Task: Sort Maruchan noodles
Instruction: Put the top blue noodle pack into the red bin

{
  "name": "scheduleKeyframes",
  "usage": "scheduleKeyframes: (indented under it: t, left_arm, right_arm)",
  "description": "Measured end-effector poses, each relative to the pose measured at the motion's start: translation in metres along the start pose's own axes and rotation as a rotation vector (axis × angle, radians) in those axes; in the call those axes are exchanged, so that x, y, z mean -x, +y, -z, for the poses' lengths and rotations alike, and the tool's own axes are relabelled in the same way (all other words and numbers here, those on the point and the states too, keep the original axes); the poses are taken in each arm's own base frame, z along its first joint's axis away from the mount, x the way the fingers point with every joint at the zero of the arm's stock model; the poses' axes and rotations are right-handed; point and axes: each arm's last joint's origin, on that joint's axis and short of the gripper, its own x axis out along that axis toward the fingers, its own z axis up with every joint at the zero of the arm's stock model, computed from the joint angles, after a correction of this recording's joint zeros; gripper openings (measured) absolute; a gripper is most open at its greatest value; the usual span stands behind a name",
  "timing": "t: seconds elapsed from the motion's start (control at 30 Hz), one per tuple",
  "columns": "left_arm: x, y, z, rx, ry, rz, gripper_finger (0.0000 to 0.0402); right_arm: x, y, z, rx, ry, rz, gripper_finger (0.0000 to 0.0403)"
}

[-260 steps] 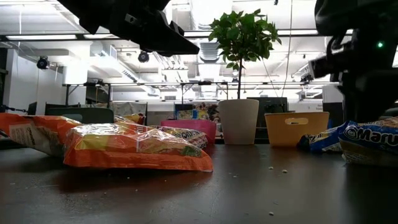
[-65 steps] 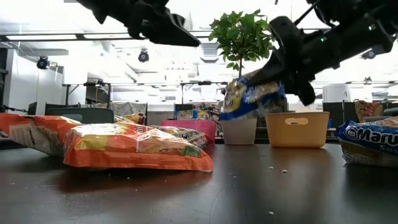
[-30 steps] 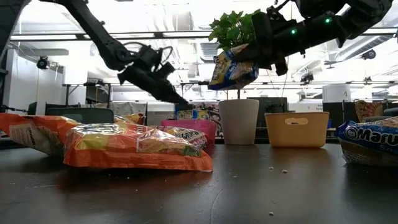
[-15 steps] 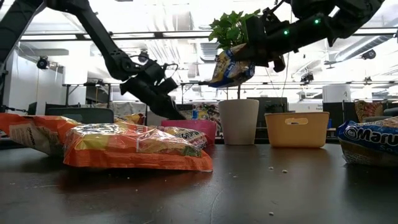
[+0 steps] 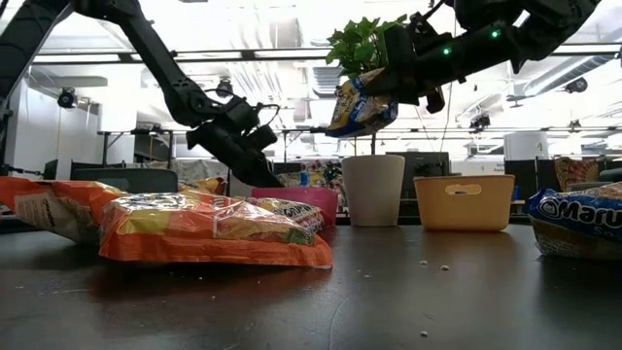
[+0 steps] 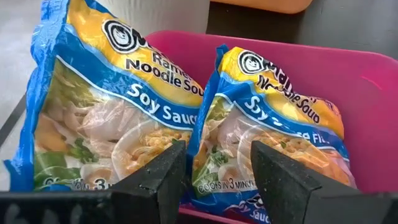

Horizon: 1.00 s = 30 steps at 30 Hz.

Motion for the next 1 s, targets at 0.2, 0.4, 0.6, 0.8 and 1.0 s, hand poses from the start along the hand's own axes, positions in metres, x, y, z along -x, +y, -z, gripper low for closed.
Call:
scheduleKeyframes:
  t: [0.2, 0.4, 0.6, 0.8, 1.0]
  left_arm:
    - [0.000, -0.001, 0.000, 0.018, 0.010, 0.007, 0.0145]
    - [-0.001, -0.003, 0.000, 0.012, 0.015, 0.014, 0.0095]
    - [-0.001, -0.003, 0.000, 0.011, 0.017, 0.017, 0.0008]
    - [0.002, -0.004, -0.003, 0.002, 0.006, 0.020, 0.0002]
    - [0.011, -0.003, -0.015, -0.038, -0.061, 0.006, 0.0000]
  right_arm:
    - [0.000, 0.000, 0.000, 0.002, 0.002, -0.005, 0.0111]
    - [0.000, 0.000, 0.000, 0.013, 0.002, -0.011, 0.0111]
    - [0.000, 0.001, 0.000, 0.021, 0.006, -0.039, 0.0111]
    - [0.000, 0.001, 0.000, 0.030, 0.004, -0.048, 0.0111]
    - [-0.006, 0.003, 0.006, 0.052, 0.006, -0.050, 0.0111]
